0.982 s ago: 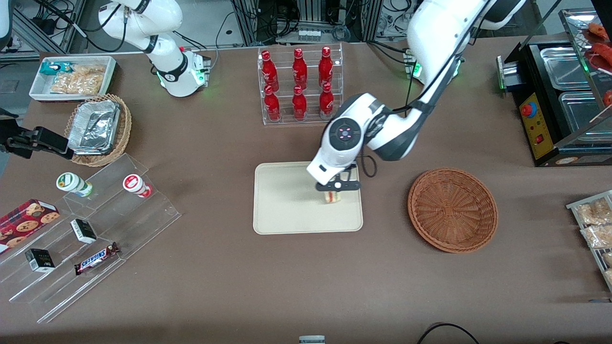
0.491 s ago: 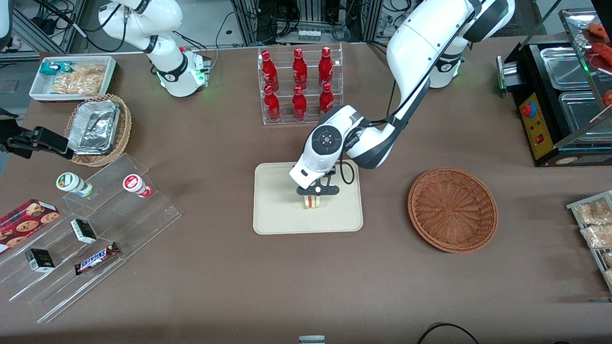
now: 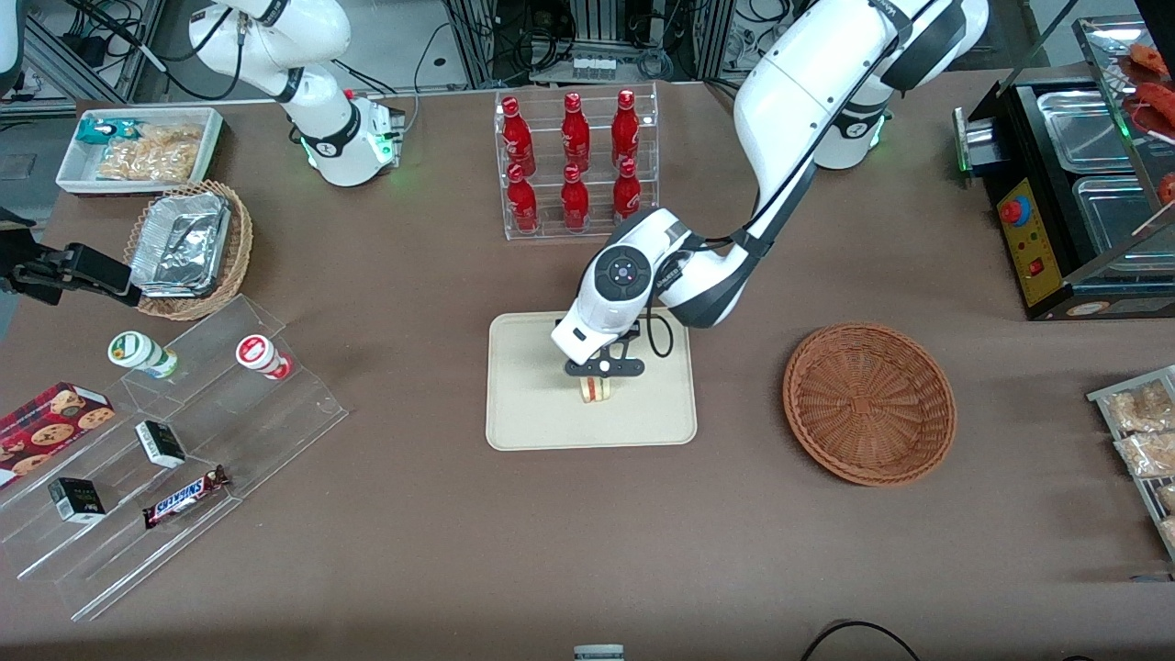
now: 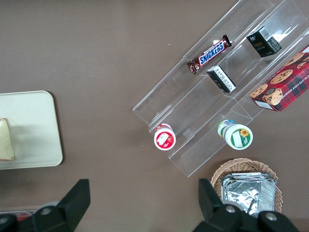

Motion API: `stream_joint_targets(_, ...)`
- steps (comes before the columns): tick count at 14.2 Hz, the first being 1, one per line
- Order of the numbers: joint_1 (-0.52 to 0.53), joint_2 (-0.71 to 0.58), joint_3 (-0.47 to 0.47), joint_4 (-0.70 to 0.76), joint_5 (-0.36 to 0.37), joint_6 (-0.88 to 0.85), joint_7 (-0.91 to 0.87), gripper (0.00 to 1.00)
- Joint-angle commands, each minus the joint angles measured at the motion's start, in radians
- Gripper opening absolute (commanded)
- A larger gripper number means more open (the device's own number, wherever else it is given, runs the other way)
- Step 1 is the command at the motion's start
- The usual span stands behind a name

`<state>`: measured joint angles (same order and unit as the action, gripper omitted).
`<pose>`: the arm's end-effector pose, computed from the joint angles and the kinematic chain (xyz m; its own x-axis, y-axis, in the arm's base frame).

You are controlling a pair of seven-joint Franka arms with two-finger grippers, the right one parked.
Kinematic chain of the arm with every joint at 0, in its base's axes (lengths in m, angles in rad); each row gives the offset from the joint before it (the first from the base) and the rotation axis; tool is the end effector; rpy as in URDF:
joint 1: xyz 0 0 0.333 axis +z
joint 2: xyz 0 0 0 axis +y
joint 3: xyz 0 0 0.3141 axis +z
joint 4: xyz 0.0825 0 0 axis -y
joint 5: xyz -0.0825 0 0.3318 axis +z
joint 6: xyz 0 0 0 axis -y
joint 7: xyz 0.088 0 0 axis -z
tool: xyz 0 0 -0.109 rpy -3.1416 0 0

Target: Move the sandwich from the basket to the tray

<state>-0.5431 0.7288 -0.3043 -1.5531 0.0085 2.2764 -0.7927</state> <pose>0.4666 -0.4742 0.2656 0.9922 0.0063 -0.1245 0.0250 -0.9886 0.1487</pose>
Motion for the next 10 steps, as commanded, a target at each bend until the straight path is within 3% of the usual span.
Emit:
stream_joint_targets(1,-0.021,0.011,0.014,0.042,0.010,-0.002,-0.013,1.00)
stream_joint_targets(5,-0.014,-0.038,0.033,0.042,0.016,-0.030,-0.016,1.00)
stream_joint_targets(10,0.012,-0.169,0.074,0.042,0.033,-0.231,-0.013,1.00)
